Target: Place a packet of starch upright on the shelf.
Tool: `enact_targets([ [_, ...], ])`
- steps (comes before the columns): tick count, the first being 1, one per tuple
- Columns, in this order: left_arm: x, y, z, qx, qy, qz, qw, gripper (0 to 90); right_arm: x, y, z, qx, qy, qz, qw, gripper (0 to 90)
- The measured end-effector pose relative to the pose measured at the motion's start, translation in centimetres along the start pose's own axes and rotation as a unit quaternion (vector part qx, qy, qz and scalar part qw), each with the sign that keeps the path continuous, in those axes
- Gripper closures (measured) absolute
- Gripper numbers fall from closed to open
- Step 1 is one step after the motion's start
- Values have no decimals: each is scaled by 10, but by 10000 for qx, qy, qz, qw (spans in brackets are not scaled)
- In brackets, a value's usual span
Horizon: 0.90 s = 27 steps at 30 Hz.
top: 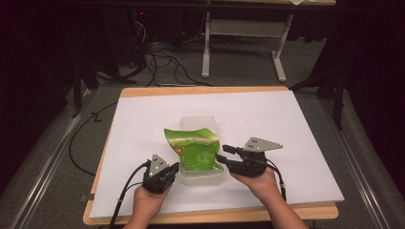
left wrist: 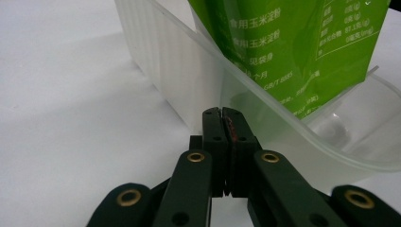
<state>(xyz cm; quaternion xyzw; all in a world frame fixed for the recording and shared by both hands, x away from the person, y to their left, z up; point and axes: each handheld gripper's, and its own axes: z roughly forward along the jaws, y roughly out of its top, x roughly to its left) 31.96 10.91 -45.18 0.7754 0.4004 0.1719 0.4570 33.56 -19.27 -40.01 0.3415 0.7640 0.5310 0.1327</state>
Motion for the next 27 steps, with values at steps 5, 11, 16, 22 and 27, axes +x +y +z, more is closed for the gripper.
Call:
enact_targets([
  [5,0,0,0,1,-14,-15,10000,889,-3,-5,33,350,347,4,9988,682],
  [11,1,0,0,9,-4,21,10000,874,2,-19,37,614,48,-350,9975,800],
  [16,13,4,-15,-146,168,28,9997,803,1,-17,26,715,-138,-419,9965,590],
  [22,54,0,-41,-139,595,-102,9981,606,-13,-15,-22,253,-507,-482,9972,460],
  [27,90,-11,-49,291,852,-424,9950,519,-51,-33,-67,-8,-1274,-72,9918,430],
])
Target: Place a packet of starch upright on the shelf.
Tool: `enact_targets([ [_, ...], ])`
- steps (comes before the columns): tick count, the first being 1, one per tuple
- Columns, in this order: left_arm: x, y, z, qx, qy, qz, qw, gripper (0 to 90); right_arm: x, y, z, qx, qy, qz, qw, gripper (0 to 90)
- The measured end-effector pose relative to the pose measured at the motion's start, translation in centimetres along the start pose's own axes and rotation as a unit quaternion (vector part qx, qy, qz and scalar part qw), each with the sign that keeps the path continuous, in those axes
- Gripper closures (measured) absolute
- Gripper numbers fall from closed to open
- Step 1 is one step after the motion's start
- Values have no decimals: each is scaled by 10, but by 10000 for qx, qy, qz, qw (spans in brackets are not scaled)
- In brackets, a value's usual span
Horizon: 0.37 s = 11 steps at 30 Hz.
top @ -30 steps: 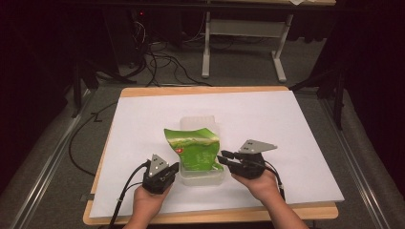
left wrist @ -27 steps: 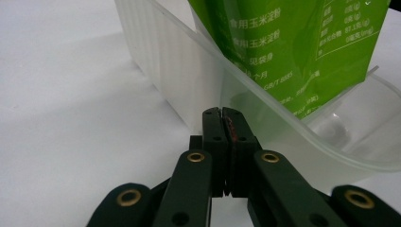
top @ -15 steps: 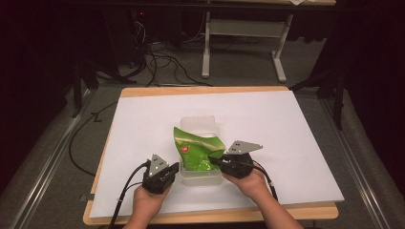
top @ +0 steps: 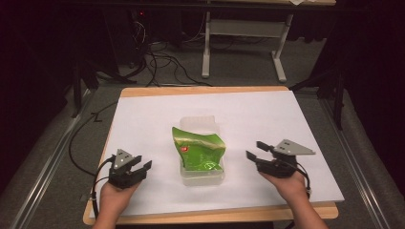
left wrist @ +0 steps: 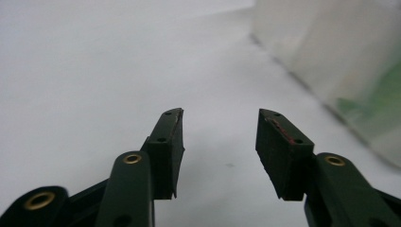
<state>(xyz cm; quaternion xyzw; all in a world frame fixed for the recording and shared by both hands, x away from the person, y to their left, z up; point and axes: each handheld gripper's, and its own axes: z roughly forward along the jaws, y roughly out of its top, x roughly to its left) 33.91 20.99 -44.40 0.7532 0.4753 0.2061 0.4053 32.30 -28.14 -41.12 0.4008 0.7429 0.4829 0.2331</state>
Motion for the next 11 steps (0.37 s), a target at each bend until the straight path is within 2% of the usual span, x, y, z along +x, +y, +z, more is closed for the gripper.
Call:
enact_targets([
  [1,6,0,-1,-71,-16,-192,9998,507,-11,-9,-5,153,-263,24,9995,430],
  [2,9,0,-2,-133,-50,-384,9992,502,-20,-17,-7,282,-410,36,9988,430],
  [4,12,0,-2,-195,-103,-590,9980,492,-33,-28,-8,503,-640,109,9966,432],
  [6,9,1,0,-181,-95,-579,9981,487,-44,-32,-7,537,-701,382,9954,430],
  [8,3,1,2,-157,-72,-471,9987,484,-48,-32,-5,446,-618,612,9952,425],
  [11,-5,2,3,-115,-74,-357,9993,483,-44,-30,-4,394,-606,520,9960,416],
])
